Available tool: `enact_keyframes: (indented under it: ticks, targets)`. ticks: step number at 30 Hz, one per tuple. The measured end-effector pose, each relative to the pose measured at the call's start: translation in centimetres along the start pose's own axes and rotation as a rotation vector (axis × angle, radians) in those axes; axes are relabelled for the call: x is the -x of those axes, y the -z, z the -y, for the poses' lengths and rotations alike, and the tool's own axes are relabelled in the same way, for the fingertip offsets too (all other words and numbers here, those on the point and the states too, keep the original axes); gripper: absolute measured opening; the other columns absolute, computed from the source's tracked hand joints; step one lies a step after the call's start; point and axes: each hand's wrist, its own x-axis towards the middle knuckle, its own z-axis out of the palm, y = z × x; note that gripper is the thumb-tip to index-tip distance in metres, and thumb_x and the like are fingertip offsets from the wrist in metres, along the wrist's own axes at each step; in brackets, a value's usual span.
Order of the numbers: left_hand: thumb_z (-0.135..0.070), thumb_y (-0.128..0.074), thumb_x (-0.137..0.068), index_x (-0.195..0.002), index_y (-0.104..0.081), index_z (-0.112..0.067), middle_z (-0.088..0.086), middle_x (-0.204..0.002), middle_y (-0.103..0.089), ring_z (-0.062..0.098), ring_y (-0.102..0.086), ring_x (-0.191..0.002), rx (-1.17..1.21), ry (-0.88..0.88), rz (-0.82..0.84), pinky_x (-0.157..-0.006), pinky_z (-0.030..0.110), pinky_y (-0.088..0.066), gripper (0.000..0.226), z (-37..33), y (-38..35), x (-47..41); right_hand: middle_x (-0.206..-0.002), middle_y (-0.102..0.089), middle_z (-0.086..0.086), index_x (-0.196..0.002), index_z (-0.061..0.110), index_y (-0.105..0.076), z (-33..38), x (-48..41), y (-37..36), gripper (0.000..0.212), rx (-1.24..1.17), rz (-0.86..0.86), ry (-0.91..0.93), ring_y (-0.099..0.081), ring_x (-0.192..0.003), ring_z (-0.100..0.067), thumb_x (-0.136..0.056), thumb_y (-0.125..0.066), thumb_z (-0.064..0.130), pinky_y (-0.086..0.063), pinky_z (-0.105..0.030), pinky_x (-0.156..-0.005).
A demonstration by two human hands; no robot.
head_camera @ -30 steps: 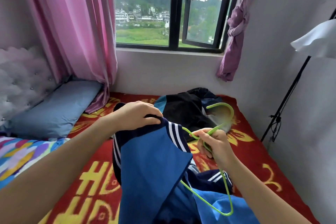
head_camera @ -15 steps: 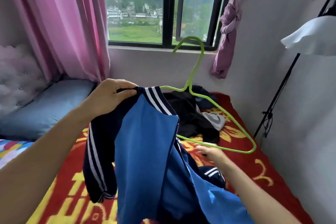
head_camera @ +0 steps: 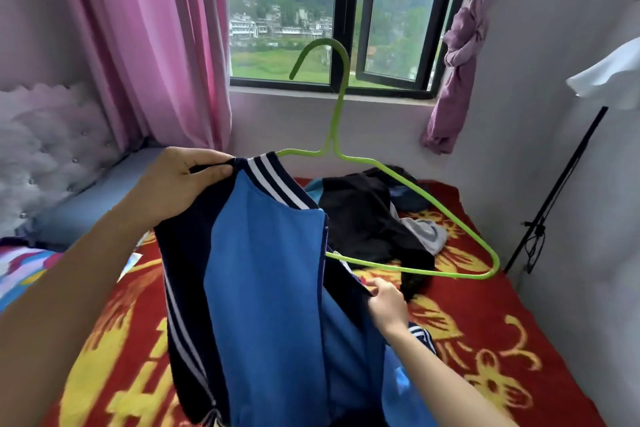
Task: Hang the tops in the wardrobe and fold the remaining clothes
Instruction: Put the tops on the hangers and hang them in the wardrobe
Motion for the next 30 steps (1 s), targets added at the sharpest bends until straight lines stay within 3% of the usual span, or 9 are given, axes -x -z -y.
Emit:
enact_keyframes:
  ticks: [3,5,12,15,18,22,24,27,30]
  targets:
    - [-0.004,-0.062,-0.086,-0.059,-0.059,-0.066,-0.040,-0.063,-0.059,-0.021,-0.054,-0.063,0.029,0.054,-0.061,-0.067,-0.003,-0.041,0.068,1.5,1.3,0.9,-0.064,-0.068,0.000,-0.069,0.017,-0.069,-0.8,-1.7,4.0,0.028,-0.299,-0.045,-0.085,-0.062,-0.065,-0.010,-0.081,-0.059,-0.005,-0.038,-0.022,-0.053]
    - [-0.002,-0.063,-0.084,-0.058,-0.059,-0.065,-0.042,-0.064,-0.057,-0.021,-0.054,-0.061,0.041,0.094,-0.075,-0.065,-0.003,-0.041,0.068,2.6,1.6,1.4,-0.045,-0.057,0.012,-0.060,0.017,-0.063,-0.7,-2.5,7.4,0.034,-0.509,-0.039,-0.102,-0.049,-0.048,0.001,-0.079,-0.064,-0.010,-0.036,-0.014,-0.047]
    - [-0.002,-0.071,-0.077,-0.078,-0.073,-0.045,-0.015,-0.071,-0.071,-0.006,-0.059,-0.065,-0.056,0.147,0.028,-0.064,0.002,-0.038,0.043,6.2,-2.3,2.3,-0.071,-0.054,-0.013,-0.067,-0.002,-0.063,3.9,-5.4,16.8,0.009,-0.426,-0.127,0.004,-0.049,-0.069,-0.022,-0.071,-0.072,-0.002,-0.038,-0.034,-0.065]
    - [-0.009,-0.072,-0.080,-0.097,-0.075,-0.014,0.005,-0.075,-0.066,0.019,-0.060,-0.075,-0.253,0.162,-0.043,-0.070,0.016,-0.041,0.018,6.5,-5.0,2.1,-0.067,-0.057,-0.012,-0.059,0.009,-0.060,7.3,-4.2,17.6,0.021,-0.337,-0.194,0.128,-0.049,-0.065,-0.021,-0.077,-0.070,0.006,-0.041,-0.035,-0.064]
    - [-0.013,-0.073,-0.080,-0.093,-0.076,-0.012,0.010,-0.069,-0.061,0.035,-0.060,-0.069,-0.515,0.078,-0.191,-0.061,0.037,-0.047,0.013,5.9,-6.9,2.1,-0.068,-0.063,-0.015,-0.064,0.009,-0.063,9.3,-3.0,17.2,0.018,-0.242,-0.249,0.211,-0.056,-0.066,-0.024,-0.081,-0.068,0.011,-0.048,-0.039,-0.069]
    - [-0.009,-0.073,-0.077,-0.093,-0.075,-0.006,0.014,-0.063,-0.058,0.034,-0.057,-0.052,-0.680,-0.125,-0.429,-0.042,0.033,-0.043,0.016,4.9,-7.8,1.8,-0.055,-0.052,-0.007,-0.061,0.007,-0.055,12.2,0.0,16.5,0.028,-0.240,-0.325,0.292,-0.048,-0.055,-0.017,-0.089,-0.059,0.012,-0.042,-0.038,-0.060]
    - [-0.016,-0.061,-0.084,-0.093,-0.074,-0.004,0.014,-0.063,-0.059,0.032,-0.056,-0.052,-0.701,-0.238,-0.559,-0.040,0.030,-0.040,0.020,4.7,-7.7,1.8,-0.050,-0.046,0.000,-0.066,0.004,-0.055,13.4,2.9,15.5,0.028,-0.204,-0.161,0.409,-0.043,-0.046,-0.008,-0.092,-0.056,0.015,-0.036,-0.031,-0.053]
    - [-0.020,-0.052,-0.092,-0.099,-0.069,-0.003,0.016,-0.070,-0.060,0.026,-0.050,-0.067,-0.633,-0.305,-0.709,-0.045,0.035,-0.042,0.026,4.5,-6.3,2.0,-0.066,-0.066,-0.003,-0.077,0.004,-0.065,13.6,7.0,14.6,0.045,-0.074,0.203,0.562,-0.063,-0.063,-0.013,-0.091,-0.050,0.044,-0.049,-0.030,-0.065]
    - [-0.022,-0.047,-0.098,-0.102,-0.062,-0.006,0.020,-0.071,-0.062,0.023,-0.045,-0.073,-0.578,-0.404,-0.786,-0.052,0.039,-0.044,0.022,4.3,-4.4,1.9,-0.086,-0.070,0.000,-0.086,0.013,-0.072,13.7,4.5,18.0,0.047,0.031,-0.387,0.656,-0.062,-0.084,-0.015,-0.084,-0.051,0.055,-0.040,-0.024,-0.075]
